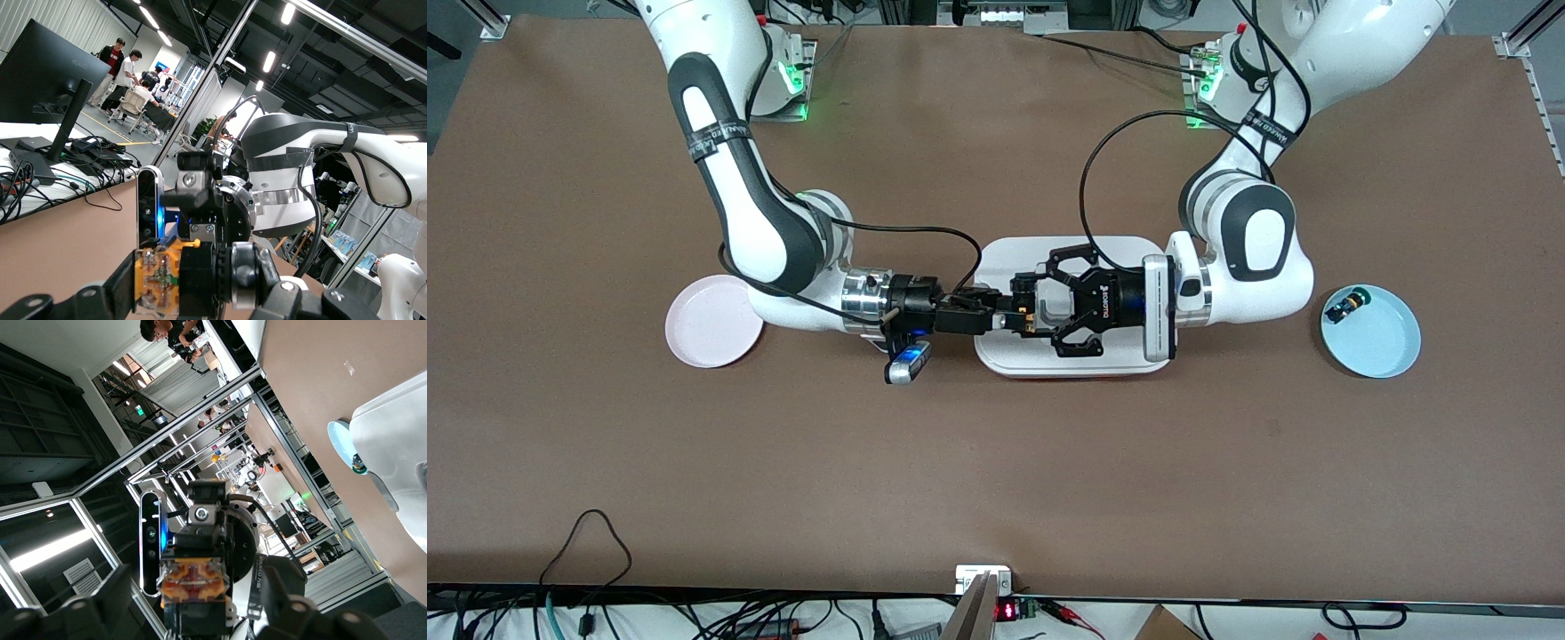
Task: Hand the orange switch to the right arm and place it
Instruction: 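Close the right gripper on the orange switch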
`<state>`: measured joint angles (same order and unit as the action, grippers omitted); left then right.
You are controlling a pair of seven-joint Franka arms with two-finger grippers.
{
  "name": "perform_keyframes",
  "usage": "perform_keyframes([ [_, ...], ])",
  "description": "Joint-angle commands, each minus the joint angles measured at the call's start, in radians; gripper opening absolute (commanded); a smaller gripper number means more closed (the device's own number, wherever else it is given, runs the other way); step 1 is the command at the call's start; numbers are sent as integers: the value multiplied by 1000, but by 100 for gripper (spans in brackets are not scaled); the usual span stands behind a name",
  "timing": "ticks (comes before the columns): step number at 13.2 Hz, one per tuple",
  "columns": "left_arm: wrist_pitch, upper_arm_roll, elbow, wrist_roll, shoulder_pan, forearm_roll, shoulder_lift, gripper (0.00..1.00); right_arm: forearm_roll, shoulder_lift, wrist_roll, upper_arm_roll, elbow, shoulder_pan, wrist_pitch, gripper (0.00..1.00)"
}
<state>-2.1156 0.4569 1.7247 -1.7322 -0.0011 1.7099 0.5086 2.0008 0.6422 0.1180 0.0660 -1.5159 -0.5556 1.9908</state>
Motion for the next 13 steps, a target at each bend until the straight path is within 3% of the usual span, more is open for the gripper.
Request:
perform_keyframes([
  [1, -6, -4, -1, 0, -5, 24, -8, 9, 71, 19, -9, 1, 34, -7, -1, 25],
  [4, -6, -4, -1, 0, -5, 24, -10, 9, 102, 17, -8, 1, 37, -18, -1, 15],
  [7, -7, -4, -2, -3, -4, 24, -10, 10, 99, 17, -3, 1, 60, -17, 6, 14],
  [8, -10, -10, -5, 0, -5, 13, -13, 29, 99, 17, 5, 1, 60, -17, 2, 14],
  [9, -17, -4, 1, -6, -4, 13, -12, 40, 98, 17, 9, 1, 60, -15, 2, 14],
  [11, -18, -6, -1, -26, -5, 13, -12, 100, 95, 19, 14, 1, 60, -15, -1, 14],
  [13, -14, -6, -4, -72, 1, 11, -12, 100, 93, 17, 14, 1, 59, -12, -1, 14],
])
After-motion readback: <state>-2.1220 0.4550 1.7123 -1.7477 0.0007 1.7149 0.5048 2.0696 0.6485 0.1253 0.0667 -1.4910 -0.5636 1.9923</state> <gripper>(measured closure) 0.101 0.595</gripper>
